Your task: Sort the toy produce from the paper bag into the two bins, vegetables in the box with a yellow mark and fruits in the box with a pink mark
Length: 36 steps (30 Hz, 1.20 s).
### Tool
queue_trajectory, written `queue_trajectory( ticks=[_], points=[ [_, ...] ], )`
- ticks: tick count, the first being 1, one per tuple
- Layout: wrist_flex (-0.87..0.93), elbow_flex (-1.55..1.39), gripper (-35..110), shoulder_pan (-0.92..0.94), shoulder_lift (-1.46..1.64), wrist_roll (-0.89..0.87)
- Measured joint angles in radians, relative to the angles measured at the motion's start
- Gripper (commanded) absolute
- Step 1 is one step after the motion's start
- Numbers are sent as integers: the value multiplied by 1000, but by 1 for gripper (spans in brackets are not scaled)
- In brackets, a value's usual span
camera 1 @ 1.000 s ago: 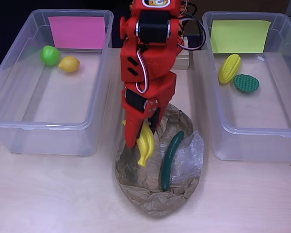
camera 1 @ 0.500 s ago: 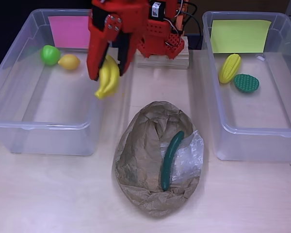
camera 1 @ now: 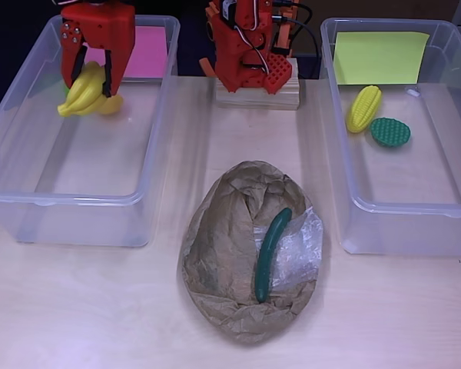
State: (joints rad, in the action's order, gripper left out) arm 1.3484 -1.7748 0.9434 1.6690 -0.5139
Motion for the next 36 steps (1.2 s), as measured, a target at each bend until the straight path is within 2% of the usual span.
queue_trajectory(
  ticks=[7,10,14,22,30,36],
  points=[
    [-52,0,28,104,-178,-54],
    [-72,0,39,130,-250,-57],
    [-77,0,45,129,-310,-58],
    [-92,0,47,130,-314,-67],
    [-38,0,43,77,-95,-38],
    [-29,11,40,-138,152,25]
  ],
)
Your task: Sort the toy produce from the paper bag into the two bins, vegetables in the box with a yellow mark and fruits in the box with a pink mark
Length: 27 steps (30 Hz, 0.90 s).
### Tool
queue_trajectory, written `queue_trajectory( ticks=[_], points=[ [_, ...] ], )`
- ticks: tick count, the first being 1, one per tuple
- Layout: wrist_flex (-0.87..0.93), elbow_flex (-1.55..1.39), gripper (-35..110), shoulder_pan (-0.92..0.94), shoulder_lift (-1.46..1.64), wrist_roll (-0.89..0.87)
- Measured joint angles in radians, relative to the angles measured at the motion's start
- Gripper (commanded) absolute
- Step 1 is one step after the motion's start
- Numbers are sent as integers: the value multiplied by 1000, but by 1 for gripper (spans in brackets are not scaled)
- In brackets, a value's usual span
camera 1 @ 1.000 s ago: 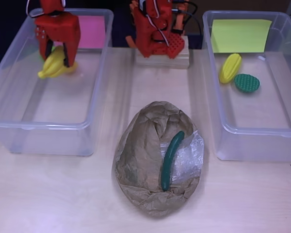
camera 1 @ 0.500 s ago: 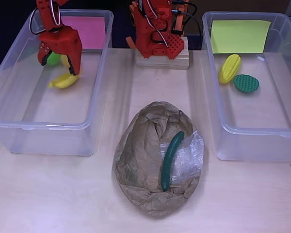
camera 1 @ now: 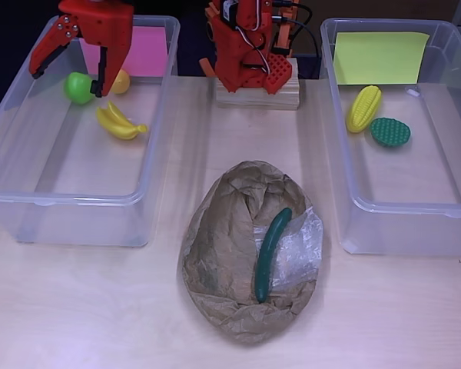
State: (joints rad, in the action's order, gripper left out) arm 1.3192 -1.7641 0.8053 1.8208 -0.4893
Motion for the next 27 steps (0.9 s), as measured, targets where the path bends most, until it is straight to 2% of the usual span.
queue_trajectory(
  ticks=[5,14,22,27],
  points=[
    [-2,20,39,-245,104,-3],
    [-109,-15,36,-673,106,-179],
    [-296,-31,35,-914,-183,-620],
    [-334,-12,34,-986,-341,-919]
  ],
)
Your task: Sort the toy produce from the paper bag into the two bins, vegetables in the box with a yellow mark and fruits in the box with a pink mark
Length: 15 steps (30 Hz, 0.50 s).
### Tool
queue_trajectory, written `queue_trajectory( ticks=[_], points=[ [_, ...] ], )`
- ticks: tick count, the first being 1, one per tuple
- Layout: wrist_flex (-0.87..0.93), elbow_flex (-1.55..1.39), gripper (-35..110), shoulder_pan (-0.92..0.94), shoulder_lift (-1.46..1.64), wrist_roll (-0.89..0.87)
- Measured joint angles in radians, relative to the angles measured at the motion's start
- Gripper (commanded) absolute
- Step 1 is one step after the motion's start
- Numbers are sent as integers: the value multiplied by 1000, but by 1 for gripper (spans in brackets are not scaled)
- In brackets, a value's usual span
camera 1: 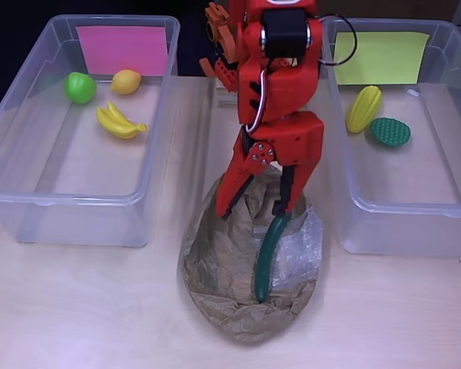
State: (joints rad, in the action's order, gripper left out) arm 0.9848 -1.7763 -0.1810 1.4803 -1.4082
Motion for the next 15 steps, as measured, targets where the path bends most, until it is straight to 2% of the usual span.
queue_trajectory(
  ticks=[7,15],
  points=[
    [3,46,33,-41,-175,-252],
    [-28,230,32,-55,-416,-261]
  ],
)
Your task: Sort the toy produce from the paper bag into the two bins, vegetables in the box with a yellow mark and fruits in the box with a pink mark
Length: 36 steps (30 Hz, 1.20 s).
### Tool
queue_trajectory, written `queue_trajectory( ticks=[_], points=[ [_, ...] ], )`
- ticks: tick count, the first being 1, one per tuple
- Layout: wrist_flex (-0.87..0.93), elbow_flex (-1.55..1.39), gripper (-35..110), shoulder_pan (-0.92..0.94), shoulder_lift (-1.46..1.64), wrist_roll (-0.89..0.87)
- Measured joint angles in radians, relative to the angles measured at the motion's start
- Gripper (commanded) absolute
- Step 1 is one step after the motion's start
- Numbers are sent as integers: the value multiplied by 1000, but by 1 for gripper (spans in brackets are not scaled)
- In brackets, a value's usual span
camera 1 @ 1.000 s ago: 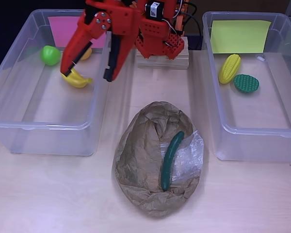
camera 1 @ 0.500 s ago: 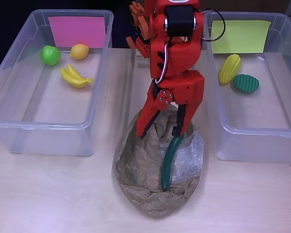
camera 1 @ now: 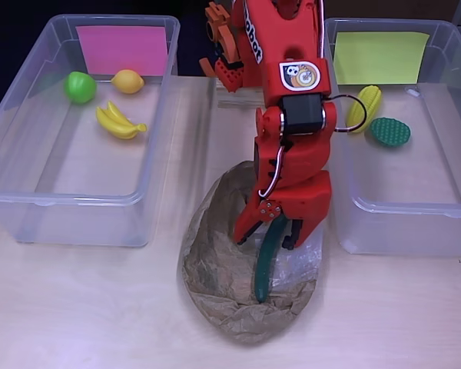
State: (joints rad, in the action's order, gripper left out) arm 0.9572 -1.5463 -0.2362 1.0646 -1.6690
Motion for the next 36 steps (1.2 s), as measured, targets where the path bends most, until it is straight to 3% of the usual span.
queue_trajectory(
  ticks=[11,21,29,36],
  points=[
    [-25,110,13,0,-124,132],
    [2,107,6,25,-107,225],
    [117,-8,6,124,98,348],
    [91,-74,5,175,285,468]
  ],
)
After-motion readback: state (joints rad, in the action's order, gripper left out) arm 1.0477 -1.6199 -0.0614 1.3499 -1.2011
